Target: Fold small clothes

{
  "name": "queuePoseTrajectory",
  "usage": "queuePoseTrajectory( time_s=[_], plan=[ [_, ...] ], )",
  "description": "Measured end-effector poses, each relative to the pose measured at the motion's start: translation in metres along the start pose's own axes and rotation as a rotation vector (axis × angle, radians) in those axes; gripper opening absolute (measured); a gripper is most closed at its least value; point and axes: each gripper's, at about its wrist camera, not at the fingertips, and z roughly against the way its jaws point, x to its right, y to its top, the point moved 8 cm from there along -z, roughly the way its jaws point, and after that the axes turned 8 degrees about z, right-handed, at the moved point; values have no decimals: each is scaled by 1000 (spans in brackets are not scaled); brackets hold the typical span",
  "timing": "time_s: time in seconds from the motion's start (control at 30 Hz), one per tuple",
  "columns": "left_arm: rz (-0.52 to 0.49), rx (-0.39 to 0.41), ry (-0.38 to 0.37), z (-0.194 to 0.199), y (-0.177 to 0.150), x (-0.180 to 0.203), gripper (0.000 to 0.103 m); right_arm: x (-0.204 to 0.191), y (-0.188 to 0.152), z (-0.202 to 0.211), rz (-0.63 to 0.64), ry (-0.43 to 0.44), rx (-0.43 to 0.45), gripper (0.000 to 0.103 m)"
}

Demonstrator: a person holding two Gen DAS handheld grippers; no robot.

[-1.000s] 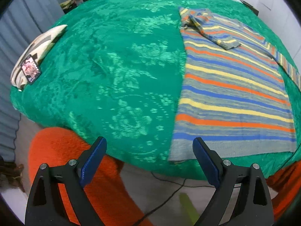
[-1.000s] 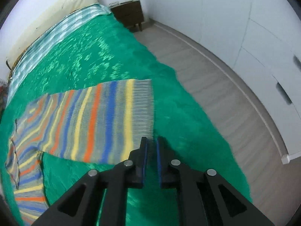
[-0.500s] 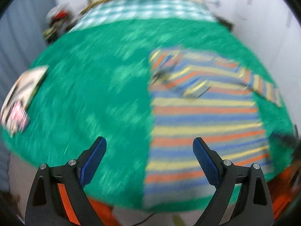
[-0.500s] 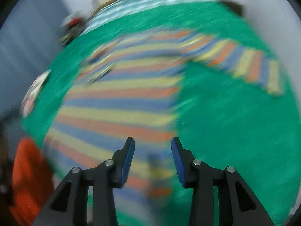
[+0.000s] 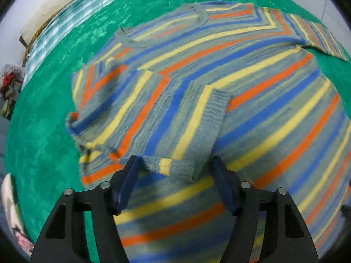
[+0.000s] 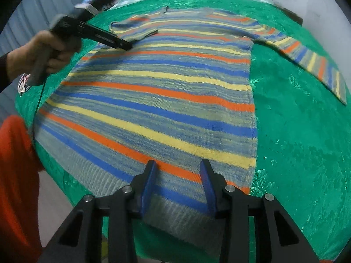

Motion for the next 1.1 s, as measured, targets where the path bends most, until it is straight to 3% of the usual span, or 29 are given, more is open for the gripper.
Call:
queuePoseTrajectory(
  time_s=[0.03, 0.07, 0.13, 0.23, 0.27, 0.33, 0.37, 0.47, 0.57, 0.63, 0.73, 0.87, 1.0, 1.1],
  plan=[
    [12, 12, -11, 0, 3, 0, 30, -1, -1, 0, 4, -6, 3, 43],
    [10, 11, 4, 1, 5, -3, 11, -1, -1, 0, 6, -8, 5, 43],
    [74, 34, -36, 14, 13, -14, 7, -1, -1, -1, 7, -3, 7, 43],
    [386, 141, -123, 57, 24, -85, 7, 2, -4, 1, -11, 12, 13, 44],
    [554, 176, -144, 72, 20, -132, 7, 1, -3, 1, -11, 12, 15, 44],
    [754, 202, -139, 83, 4, -195, 7, 1, -3, 0, -6, 7, 16, 44],
    [872, 206, -102, 85, -13, -240, 7, 1, -3, 0, -3, 5, 17, 45],
    [1062, 166, -33, 75, -52, -314, 7, 0, -3, -2, 0, 4, 19, 48],
    [1169, 100, -49, 52, -81, -339, 7, -1, -2, -3, 4, -4, 17, 50],
    [1186, 73, -51, 42, -93, -339, 7, -1, -1, -4, 4, -9, 16, 51],
    [1186, 59, -65, 34, -102, -335, 7, -1, -2, -4, 4, -12, 15, 52],
    [1311, 46, -131, 23, -127, -344, 7, -3, -3, -4, 8, -14, 17, 52],
    [1408, 45, -75, 30, -162, -367, 6, -2, -2, -5, 11, -10, 18, 53],
    [1399, 62, -84, 40, -175, -375, 8, -1, -2, -5, 8, -9, 19, 53]
  ],
)
